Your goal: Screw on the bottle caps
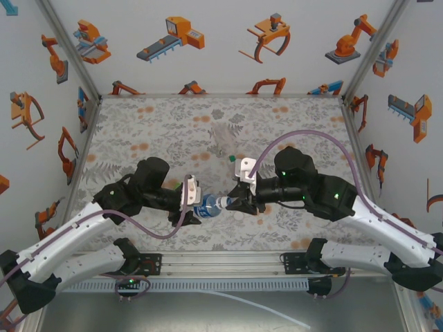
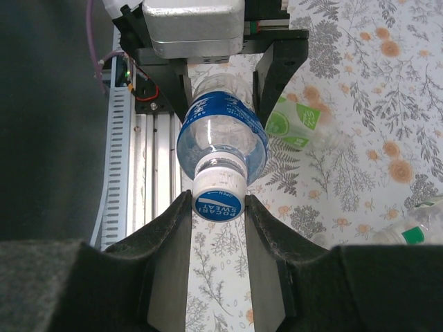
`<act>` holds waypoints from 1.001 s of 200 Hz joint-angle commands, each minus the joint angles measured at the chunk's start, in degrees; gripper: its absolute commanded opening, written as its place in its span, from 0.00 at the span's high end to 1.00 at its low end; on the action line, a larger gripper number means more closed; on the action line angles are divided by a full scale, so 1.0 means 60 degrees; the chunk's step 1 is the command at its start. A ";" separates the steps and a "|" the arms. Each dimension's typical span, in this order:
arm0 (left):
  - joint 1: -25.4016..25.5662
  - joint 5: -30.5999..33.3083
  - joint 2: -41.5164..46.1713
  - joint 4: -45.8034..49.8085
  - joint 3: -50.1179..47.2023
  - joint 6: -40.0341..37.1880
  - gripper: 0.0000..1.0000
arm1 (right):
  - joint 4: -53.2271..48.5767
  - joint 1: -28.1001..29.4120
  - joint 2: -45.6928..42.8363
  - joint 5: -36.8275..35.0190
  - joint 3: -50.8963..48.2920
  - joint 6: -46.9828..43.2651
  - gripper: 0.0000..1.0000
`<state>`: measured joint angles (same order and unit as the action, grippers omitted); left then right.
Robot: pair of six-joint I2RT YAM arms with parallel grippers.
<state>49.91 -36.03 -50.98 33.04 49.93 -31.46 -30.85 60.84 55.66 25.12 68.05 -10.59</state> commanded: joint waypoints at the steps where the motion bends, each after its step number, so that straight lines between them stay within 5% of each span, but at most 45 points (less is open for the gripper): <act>1: 0.0104 -0.0621 -0.0007 -0.0215 0.0390 -0.0258 1.00 | -0.0083 -0.0018 0.0120 0.0313 0.0349 -0.0240 0.96; 138: 0.0163 -0.0774 0.0140 -0.0191 0.0398 -0.0105 1.00 | -0.1037 -0.0015 0.0963 0.1023 0.1076 -0.0687 1.00; 200: 0.0191 -0.0758 0.0393 -0.1484 0.0027 0.0540 1.00 | 0.0238 -0.0018 0.0816 -0.0109 0.0226 0.1849 1.00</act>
<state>50.33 -37.06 -49.25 33.61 49.65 -30.48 -33.21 60.80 59.35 28.58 72.16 -8.58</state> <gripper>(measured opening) 0.568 0.339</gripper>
